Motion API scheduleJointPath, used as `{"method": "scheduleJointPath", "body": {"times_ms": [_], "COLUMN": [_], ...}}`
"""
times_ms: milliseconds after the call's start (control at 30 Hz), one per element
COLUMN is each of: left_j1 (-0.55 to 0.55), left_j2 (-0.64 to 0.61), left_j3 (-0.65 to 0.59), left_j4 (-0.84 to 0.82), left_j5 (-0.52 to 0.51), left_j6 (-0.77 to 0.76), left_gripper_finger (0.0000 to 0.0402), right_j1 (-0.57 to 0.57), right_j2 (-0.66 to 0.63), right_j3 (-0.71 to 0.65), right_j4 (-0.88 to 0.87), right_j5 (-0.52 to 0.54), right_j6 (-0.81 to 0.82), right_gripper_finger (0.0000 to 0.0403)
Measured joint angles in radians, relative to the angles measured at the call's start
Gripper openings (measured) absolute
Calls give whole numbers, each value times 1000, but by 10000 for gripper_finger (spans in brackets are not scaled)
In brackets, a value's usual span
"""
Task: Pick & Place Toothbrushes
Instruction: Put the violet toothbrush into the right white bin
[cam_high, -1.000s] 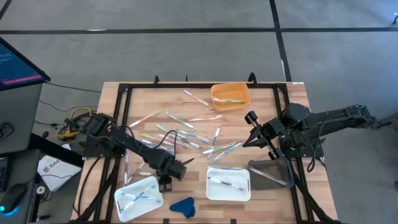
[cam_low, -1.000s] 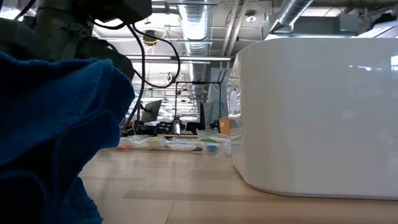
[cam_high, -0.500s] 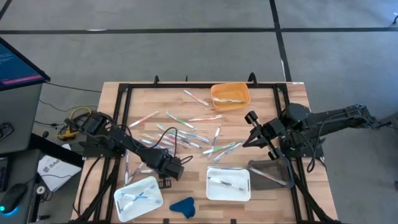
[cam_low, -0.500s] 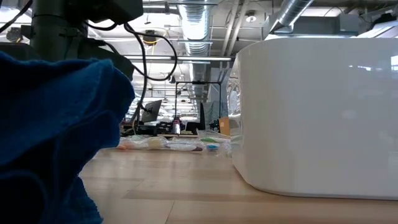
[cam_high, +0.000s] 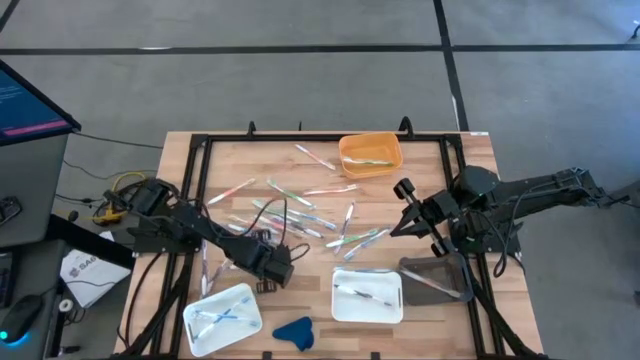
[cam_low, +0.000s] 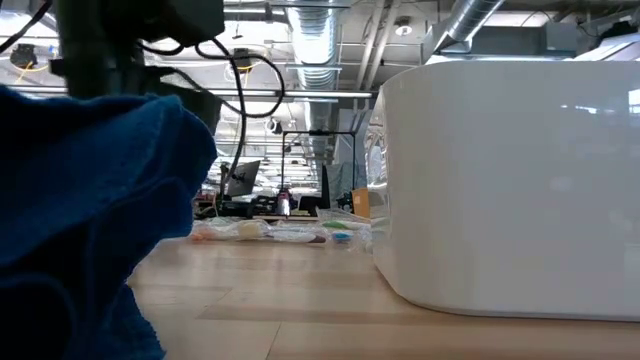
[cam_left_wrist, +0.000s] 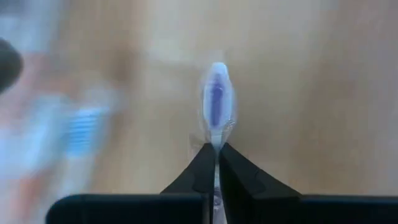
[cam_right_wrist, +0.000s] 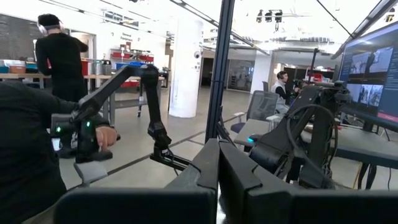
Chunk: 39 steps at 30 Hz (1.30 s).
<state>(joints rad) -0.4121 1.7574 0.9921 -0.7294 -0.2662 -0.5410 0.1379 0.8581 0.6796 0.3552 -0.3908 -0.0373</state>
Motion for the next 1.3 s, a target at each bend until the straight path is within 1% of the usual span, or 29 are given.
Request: {"method": "scheduleJointPath", "body": {"times_ms": [133, 200, 300, 467, 667, 833, 967, 1100, 1233, 1300], "left_j1": [4, 7, 7, 6, 4, 3, 3, 3, 6, 8], "left_j2": [-106, -150, -223, -304, -346, -348, -348, -348, -348, -348], "left_j3": [7, 4, 6, 6, 8, 8, 8, 9, 9, 9], "left_j4": [30, 39, 100, 226, 459, 664, 776, 924, 1042, 1100], "left_j5": [-118, -138, -170, -170, -162, -126, -79, 32, 118, 150], "left_j6": [7, 8, 31, 98, 286, 461, 567, 648, 703, 727], "left_gripper_finger": [1, 1, 1, 1, 0, 0, 0, 0, 0, 1], "right_j1": [0, 0, 0, 0, 0, 15, 57, 98, 126, 139], "right_j2": [0, 0, 0, 0, 12, 30, 54, 71, 85, 107], "right_j3": [0, 0, 0, 0, 1, 2, 3, 0, 0, 2], "right_j4": [-5, -10, -11, -31, -38, -41, -40, -38, -32, -8], "right_j5": [0, 0, 0, 0, -1, -3, -4, 7, 57, 116], "right_j6": [-18, -17, -16, -19, -25, -24, -15, -18, -18, -18], "right_gripper_finger": [0, 0, 0, 0, 3, 16, 35, 62, 87, 100]}}
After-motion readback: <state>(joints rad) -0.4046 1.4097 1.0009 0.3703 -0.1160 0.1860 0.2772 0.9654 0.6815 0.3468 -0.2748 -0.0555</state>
